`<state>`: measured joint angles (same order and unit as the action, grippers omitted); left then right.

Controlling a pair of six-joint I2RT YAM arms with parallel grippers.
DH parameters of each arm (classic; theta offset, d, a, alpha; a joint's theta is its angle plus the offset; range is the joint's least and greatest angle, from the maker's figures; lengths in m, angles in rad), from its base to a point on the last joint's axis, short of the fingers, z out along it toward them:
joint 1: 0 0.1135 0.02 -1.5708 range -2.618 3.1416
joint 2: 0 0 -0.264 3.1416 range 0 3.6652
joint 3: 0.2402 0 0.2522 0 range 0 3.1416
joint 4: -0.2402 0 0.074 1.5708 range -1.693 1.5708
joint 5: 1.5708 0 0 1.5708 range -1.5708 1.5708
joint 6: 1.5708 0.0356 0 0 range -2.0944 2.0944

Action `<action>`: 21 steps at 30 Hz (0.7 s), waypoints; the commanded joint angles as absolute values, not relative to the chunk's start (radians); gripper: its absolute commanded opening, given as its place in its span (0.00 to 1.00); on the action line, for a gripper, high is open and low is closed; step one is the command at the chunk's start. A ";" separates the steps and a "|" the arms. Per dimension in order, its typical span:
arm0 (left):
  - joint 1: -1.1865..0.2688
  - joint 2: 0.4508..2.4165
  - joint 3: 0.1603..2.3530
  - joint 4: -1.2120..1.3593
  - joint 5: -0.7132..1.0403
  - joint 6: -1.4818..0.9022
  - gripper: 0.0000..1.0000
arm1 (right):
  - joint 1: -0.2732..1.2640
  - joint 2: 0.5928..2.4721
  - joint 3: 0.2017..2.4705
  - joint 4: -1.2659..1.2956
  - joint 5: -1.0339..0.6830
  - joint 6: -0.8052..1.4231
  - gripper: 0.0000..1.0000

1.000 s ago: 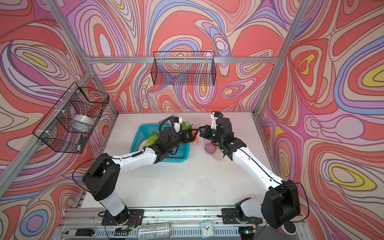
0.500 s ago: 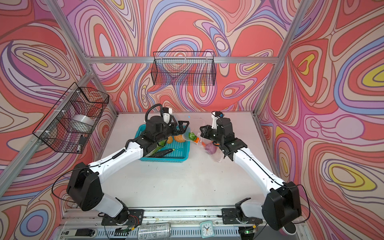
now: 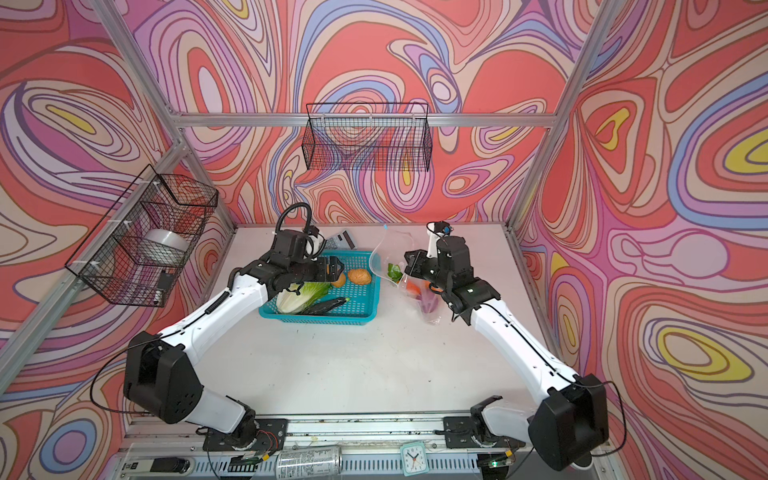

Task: Place the food in the zip-top bag and seal the zipper
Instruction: 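Carry the carrot with the left gripper into the bag and release it, then lower the left gripper into the basket and close on the purple eggplant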

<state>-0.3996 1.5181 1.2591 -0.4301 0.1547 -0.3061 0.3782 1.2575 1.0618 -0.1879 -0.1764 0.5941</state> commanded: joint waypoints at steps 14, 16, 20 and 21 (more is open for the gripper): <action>-0.390 1.689 1.413 -0.889 0.213 0.193 0.90 | 0.373 1.262 1.037 -0.183 -0.170 0.587 0.00; -0.390 1.728 1.431 -0.910 0.218 0.222 0.87 | 0.373 1.265 1.032 -0.179 -0.172 0.591 0.00; -0.391 1.817 1.487 -0.950 0.196 0.259 0.80 | 0.374 1.267 1.032 -0.190 -0.168 0.582 0.00; -0.391 1.838 1.500 -0.952 0.191 0.266 0.78 | 0.374 1.264 1.033 -0.193 -0.168 0.578 0.00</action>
<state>-0.3927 1.7905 1.4582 -0.8639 0.2012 0.1864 0.3782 1.2594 1.0451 -0.1886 -0.1761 0.5888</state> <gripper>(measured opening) 0.805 0.042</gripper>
